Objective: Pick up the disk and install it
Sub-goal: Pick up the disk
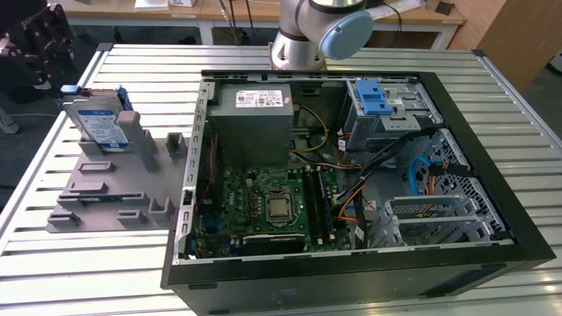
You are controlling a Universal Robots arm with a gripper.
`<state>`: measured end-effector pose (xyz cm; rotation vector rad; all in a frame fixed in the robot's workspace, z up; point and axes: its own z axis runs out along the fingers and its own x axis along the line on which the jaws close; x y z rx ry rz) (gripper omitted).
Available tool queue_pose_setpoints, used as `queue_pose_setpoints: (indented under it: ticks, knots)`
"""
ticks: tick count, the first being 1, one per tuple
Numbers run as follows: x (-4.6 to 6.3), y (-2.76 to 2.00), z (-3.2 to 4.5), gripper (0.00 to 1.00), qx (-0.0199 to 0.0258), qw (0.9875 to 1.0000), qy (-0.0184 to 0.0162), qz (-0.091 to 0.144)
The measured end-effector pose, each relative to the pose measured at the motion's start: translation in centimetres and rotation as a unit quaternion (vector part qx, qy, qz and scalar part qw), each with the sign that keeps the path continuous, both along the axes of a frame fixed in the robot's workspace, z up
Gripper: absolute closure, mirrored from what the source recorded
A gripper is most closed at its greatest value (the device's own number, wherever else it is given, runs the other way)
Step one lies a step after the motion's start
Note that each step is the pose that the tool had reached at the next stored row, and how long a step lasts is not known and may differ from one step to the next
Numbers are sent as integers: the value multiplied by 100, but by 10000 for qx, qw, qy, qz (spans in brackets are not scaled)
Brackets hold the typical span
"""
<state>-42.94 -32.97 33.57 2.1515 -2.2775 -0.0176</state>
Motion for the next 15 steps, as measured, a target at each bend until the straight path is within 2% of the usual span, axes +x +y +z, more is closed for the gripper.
queue_pose_setpoints:
  ticks: [15]
  knots:
    - [0, 1, -111, 35, 0, 10000, 0, 0]
